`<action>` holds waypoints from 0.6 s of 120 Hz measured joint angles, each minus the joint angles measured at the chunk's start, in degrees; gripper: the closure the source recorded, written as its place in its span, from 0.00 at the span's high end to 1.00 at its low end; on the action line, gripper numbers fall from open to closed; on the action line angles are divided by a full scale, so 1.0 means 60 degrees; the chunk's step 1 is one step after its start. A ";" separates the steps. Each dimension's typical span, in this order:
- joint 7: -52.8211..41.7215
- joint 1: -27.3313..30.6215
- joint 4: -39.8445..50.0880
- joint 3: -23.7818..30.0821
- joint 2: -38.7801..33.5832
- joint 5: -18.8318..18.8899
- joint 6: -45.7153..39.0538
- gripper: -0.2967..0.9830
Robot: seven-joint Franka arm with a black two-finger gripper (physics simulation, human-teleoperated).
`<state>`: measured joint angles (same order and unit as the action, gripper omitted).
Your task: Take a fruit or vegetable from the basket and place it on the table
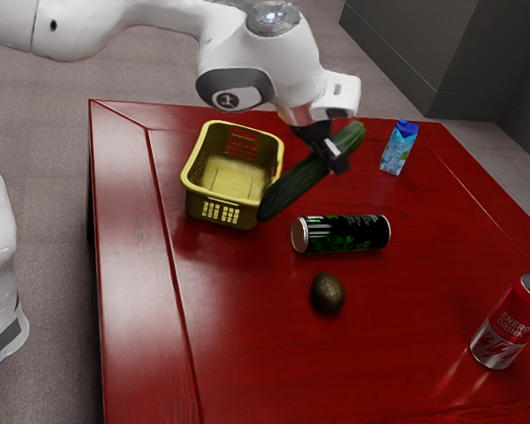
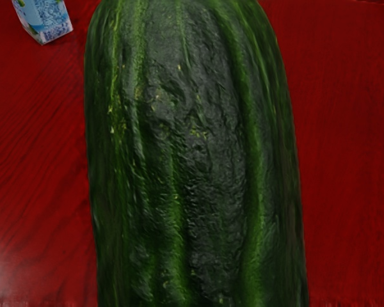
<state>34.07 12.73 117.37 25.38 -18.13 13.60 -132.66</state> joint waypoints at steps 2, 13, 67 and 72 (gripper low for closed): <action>0.0118 -0.0007 0.0003 0.0177 0.0018 0.0005 0.0001 0.40; 0.0758 -0.0012 -0.0002 0.0834 0.0197 0.0016 -0.0009 0.41; 0.4248 0.0554 -0.1044 -0.0140 0.0591 -0.0762 0.0624 0.75; 0.5181 0.0133 -0.3190 -0.1119 0.1344 -0.1163 0.1853 0.76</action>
<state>65.16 13.53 98.23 18.67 -10.06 6.62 -121.54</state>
